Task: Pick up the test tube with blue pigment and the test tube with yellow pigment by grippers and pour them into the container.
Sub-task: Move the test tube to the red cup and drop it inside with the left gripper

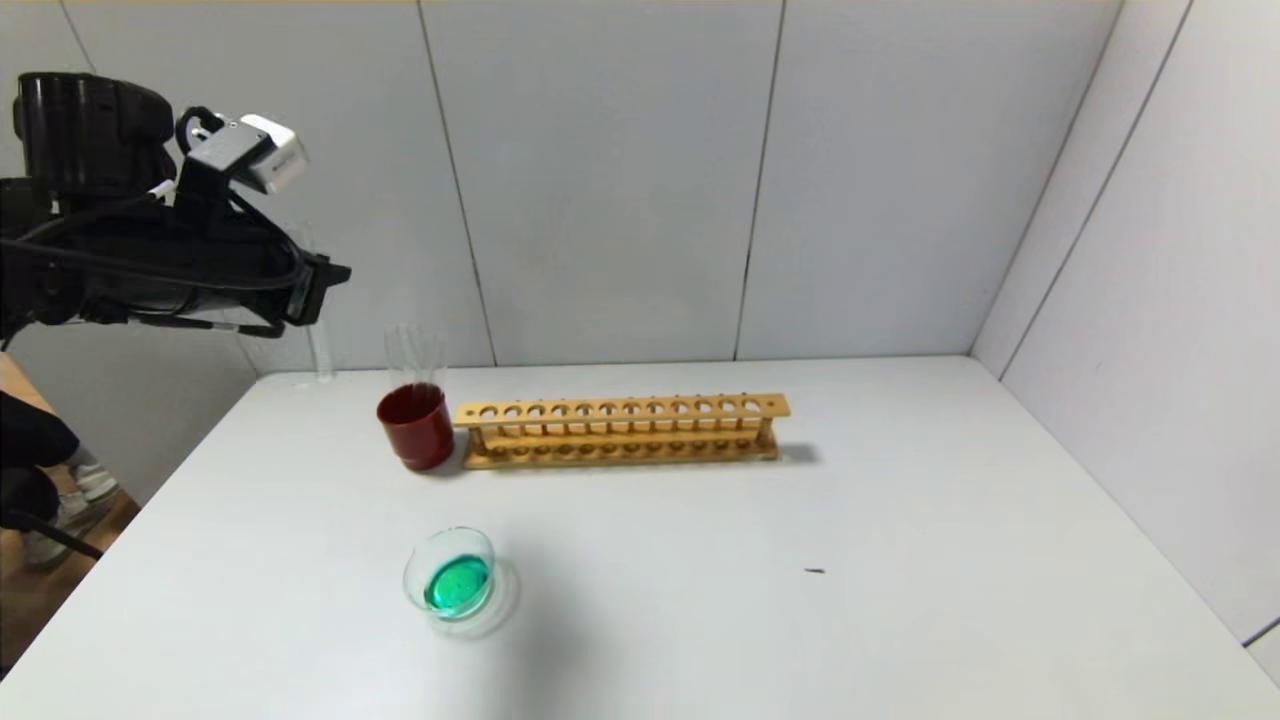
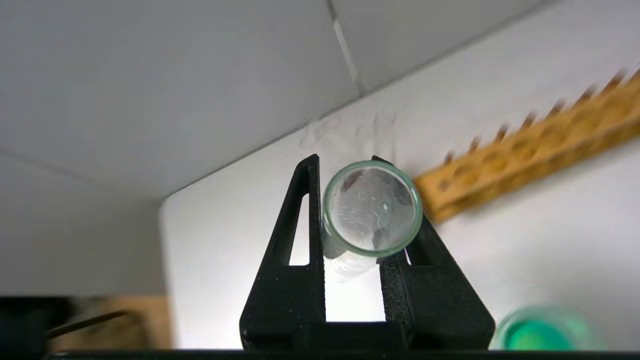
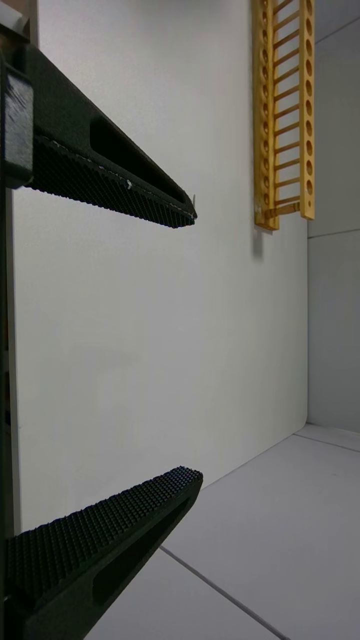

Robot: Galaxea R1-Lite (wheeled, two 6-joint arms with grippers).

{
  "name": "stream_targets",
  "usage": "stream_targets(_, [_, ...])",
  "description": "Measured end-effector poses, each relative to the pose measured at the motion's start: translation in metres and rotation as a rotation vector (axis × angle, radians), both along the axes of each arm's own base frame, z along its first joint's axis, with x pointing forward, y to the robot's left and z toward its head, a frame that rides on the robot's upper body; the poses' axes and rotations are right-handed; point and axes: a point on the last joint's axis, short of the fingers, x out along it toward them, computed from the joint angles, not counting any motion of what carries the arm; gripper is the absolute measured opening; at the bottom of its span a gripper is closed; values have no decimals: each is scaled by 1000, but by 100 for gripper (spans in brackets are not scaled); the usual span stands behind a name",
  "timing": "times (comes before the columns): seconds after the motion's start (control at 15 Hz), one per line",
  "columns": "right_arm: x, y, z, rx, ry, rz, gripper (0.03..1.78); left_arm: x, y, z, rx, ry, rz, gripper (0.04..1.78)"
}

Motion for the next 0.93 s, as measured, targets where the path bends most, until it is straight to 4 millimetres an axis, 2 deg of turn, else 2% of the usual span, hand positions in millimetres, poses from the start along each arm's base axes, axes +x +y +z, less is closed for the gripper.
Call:
stream_targets(0.2, [0,0,0,-1,0,0,175,25,14,-8,-97,-64,-73,35])
stream_targets(0.33, [0,0,0,0,0,0,175,38,21,-20,-132,-56,-135,35])
stream_targets(0.93, [0,0,0,-1,0,0,175,71,25,-74,-154,48,-128,35])
